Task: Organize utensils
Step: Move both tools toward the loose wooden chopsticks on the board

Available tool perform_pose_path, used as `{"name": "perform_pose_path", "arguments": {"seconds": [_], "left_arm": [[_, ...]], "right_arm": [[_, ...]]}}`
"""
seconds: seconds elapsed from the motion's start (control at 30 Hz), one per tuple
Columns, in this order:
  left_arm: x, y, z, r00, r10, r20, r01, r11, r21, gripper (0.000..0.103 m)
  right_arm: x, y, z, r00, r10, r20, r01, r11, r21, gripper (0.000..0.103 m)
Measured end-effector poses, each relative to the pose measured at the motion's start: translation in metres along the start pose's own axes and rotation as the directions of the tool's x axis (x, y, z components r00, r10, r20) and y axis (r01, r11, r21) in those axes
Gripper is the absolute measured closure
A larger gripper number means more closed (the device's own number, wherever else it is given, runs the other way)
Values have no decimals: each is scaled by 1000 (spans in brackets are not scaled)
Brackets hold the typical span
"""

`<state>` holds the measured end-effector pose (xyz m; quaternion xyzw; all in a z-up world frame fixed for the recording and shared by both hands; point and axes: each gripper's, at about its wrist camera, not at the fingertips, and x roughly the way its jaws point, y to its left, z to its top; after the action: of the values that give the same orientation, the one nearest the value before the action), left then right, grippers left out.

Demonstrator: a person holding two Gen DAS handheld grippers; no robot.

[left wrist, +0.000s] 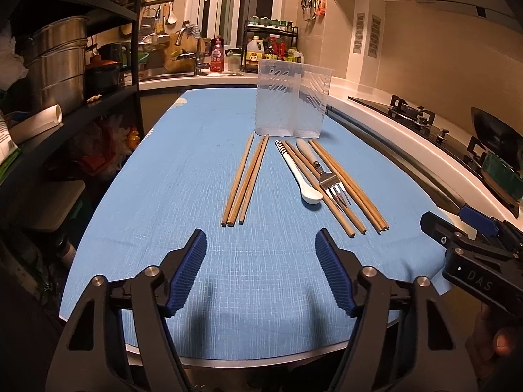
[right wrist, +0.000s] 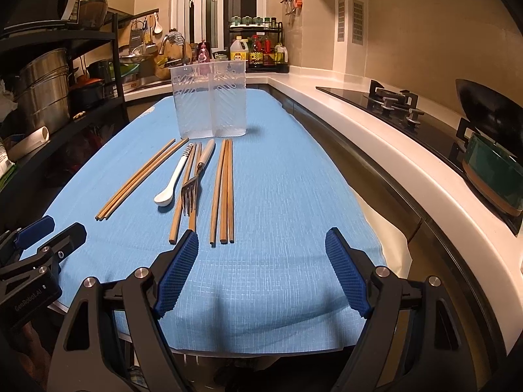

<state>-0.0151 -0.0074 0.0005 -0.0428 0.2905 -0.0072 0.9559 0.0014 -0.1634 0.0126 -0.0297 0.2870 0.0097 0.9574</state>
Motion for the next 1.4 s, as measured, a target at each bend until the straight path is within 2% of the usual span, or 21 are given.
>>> {"name": "perform_pose_path", "arguments": {"seconds": [0.37,0.63,1.4], "left_arm": [[-3,-1,0,1000,-25,9,25,1000,3,39],[-4,-1,1,999,-32,11,32,999,4,51],[-4,-3,1,999,-46,12,46,999,7,54]], "right_arm": [[-6,4,1,1000,-7,14,7,1000,-6,24],[-8,4,2,1000,-7,16,7,1000,-9,24],[-8,5,3,1000,-5,14,6,1000,-9,24]]}}
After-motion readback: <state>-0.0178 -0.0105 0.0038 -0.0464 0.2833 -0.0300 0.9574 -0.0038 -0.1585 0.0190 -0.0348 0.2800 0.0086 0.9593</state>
